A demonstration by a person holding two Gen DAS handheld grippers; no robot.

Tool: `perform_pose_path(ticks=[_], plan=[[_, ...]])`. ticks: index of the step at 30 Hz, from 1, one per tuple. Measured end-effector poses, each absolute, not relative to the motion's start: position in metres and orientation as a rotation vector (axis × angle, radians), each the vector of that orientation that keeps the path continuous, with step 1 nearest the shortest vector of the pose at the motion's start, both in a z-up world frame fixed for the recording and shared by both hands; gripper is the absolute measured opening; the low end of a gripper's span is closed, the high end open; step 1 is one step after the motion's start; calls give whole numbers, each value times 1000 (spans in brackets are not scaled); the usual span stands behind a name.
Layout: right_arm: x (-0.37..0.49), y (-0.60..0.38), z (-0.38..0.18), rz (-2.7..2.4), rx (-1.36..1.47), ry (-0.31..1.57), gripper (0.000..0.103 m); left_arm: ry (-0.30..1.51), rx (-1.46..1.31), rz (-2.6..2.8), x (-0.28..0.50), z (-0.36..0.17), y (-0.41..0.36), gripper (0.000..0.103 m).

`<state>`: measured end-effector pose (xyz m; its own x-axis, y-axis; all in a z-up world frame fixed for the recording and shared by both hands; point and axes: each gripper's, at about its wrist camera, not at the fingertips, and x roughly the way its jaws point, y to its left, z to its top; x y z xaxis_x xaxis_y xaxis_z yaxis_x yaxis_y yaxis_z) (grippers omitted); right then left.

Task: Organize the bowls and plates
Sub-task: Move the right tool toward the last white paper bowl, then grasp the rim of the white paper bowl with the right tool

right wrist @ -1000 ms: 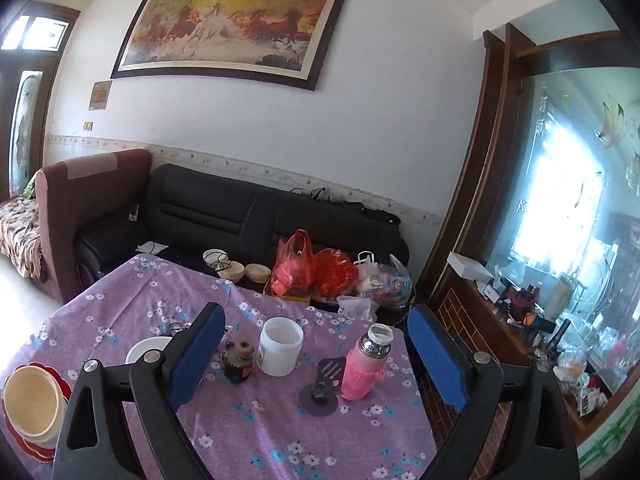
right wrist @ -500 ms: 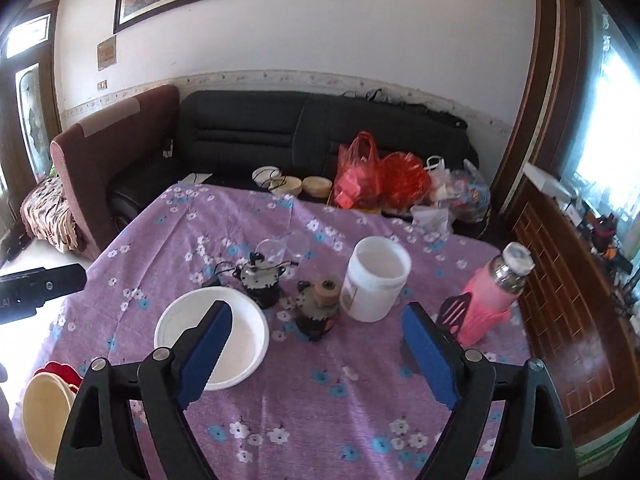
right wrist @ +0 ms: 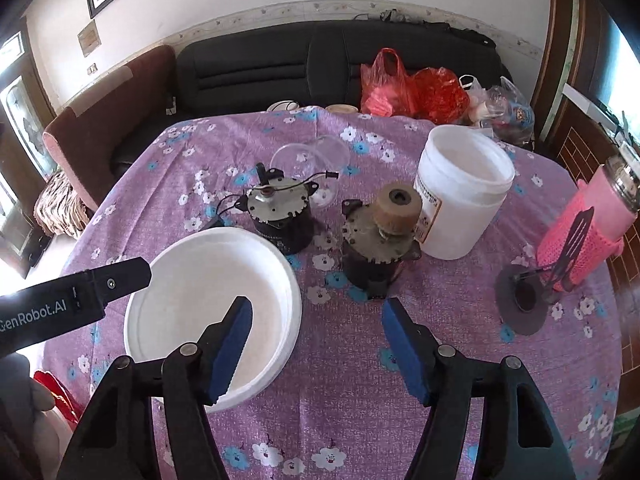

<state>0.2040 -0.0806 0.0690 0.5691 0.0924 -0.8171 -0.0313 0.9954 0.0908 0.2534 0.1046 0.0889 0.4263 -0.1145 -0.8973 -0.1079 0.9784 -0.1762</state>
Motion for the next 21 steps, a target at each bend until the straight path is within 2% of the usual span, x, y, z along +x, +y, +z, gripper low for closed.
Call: perform_pose_path(ticks=[9, 16, 17, 19, 20, 21], plan=[[218, -72, 39, 94, 125, 1021, 55, 1232, -188, 11, 274, 50, 100, 84], [223, -69, 26, 91, 155, 1045, 47, 1302, -187, 14, 278, 26, 97, 83], [223, -68, 25, 93, 157, 1047, 45, 1303, -184, 9, 277, 25, 95, 81], [223, -67, 22, 96, 159, 1050, 37, 1304, -164, -7, 275, 24, 90, 65], [223, -67, 22, 98, 163, 1051, 32, 1313, -150, -16, 275, 24, 87, 44], [223, -67, 21, 98, 167, 1052, 26, 1322, -137, -17, 274, 24, 85, 29]])
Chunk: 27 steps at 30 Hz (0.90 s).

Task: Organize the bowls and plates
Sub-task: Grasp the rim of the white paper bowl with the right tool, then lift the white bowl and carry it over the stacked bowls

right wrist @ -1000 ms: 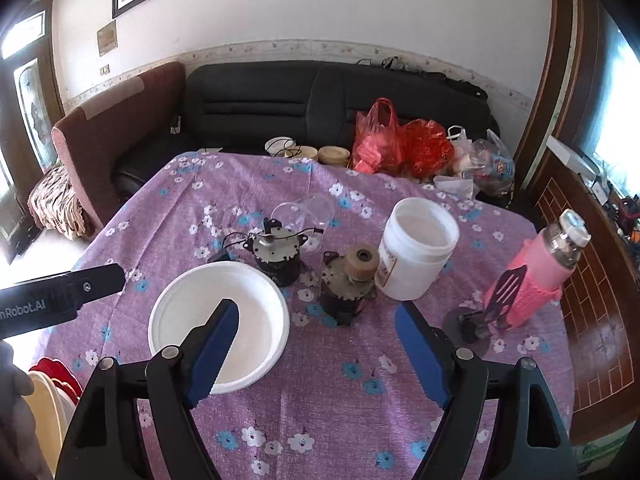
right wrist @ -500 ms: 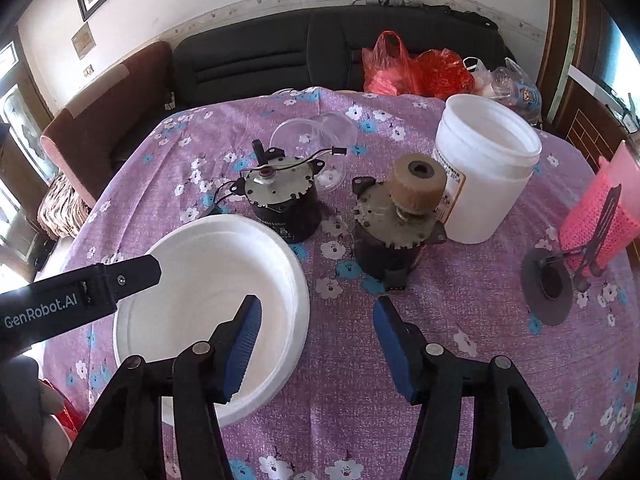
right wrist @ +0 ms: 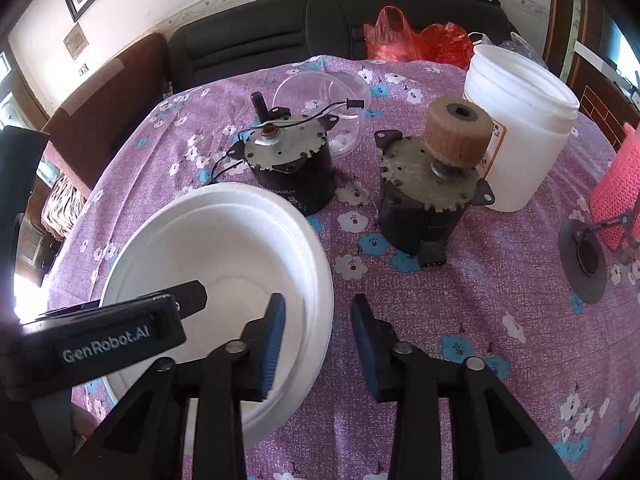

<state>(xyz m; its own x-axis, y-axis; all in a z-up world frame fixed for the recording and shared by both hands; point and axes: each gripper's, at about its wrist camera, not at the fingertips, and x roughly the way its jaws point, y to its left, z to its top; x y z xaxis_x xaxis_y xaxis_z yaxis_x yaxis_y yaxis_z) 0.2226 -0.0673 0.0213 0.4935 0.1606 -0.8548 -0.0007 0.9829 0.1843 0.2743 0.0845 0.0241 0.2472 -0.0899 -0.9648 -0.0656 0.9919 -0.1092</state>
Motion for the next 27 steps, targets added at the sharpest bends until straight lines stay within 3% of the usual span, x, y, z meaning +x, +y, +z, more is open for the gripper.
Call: perform_pose_path(ticks=[2, 6, 27], plan=[[222, -68, 20, 99, 176, 1053, 19, 1315, -110, -1, 272, 27, 81, 24], [217, -77, 21, 86, 208, 1049, 15, 1302, -126, -14, 262, 32, 80, 16], [85, -95, 66, 82, 192, 912, 15, 1132, -282, -167, 118, 81, 76, 15]])
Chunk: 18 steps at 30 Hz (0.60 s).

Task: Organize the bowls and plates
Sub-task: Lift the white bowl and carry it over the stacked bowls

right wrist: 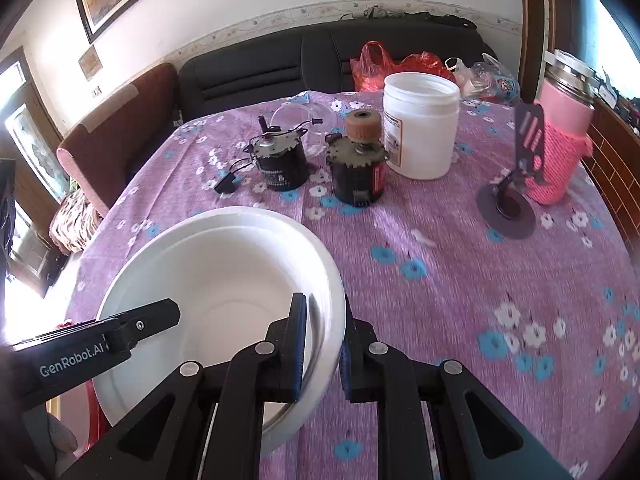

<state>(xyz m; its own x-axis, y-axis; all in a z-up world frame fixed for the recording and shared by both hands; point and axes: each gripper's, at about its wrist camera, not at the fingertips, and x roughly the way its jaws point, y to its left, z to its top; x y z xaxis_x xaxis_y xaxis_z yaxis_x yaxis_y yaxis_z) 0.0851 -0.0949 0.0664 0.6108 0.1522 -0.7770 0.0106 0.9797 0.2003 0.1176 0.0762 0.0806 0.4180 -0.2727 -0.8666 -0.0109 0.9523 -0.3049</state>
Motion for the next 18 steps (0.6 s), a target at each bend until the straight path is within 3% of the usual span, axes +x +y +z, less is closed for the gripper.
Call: perform_pose_path(ticks=[18], plan=[[-68, -87, 65, 148, 239, 852, 15, 951, -312, -194, -35, 80, 90, 15]])
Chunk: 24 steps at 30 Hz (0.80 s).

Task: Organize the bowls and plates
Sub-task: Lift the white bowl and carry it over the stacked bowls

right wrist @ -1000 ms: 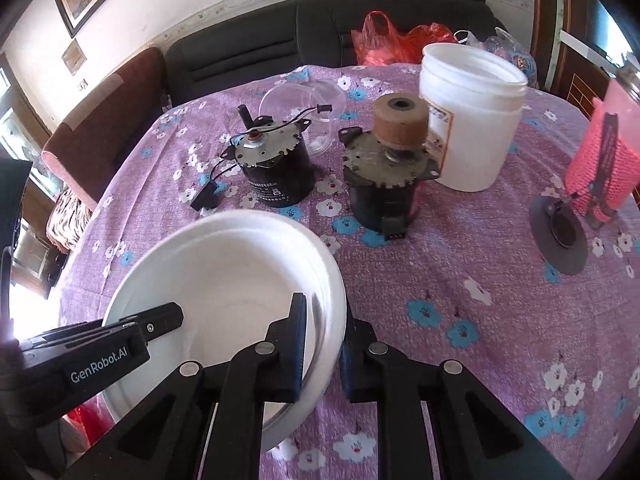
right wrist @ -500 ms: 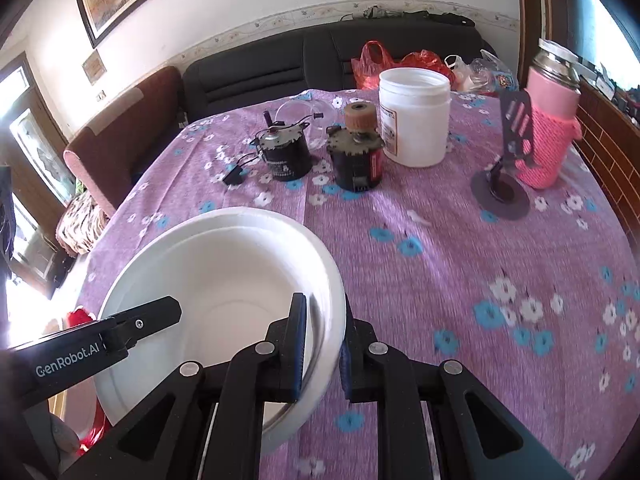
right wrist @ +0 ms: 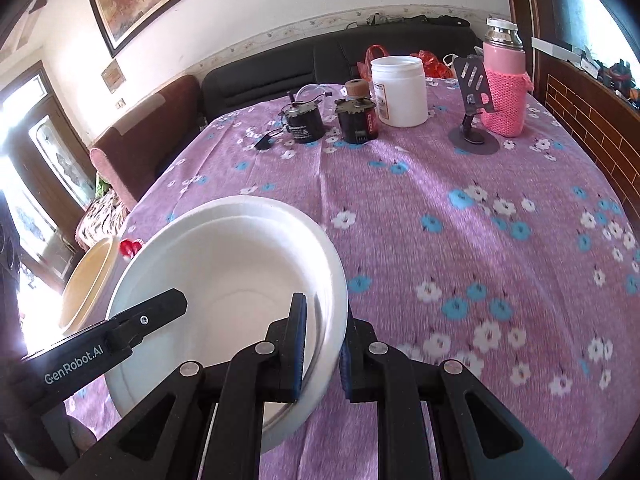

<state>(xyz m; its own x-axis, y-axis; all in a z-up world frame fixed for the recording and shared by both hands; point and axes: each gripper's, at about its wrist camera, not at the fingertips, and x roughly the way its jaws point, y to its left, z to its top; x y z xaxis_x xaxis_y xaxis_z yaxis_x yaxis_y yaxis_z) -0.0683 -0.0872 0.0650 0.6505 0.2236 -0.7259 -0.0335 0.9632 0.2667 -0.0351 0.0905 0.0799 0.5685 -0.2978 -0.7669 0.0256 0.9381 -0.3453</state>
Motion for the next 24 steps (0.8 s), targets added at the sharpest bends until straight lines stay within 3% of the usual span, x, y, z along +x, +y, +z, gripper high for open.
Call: perform_pose_path(ticks=[24], plan=[[-133, 9, 95, 268, 84, 745, 15, 785, -516, -135, -119, 92, 193, 16]])
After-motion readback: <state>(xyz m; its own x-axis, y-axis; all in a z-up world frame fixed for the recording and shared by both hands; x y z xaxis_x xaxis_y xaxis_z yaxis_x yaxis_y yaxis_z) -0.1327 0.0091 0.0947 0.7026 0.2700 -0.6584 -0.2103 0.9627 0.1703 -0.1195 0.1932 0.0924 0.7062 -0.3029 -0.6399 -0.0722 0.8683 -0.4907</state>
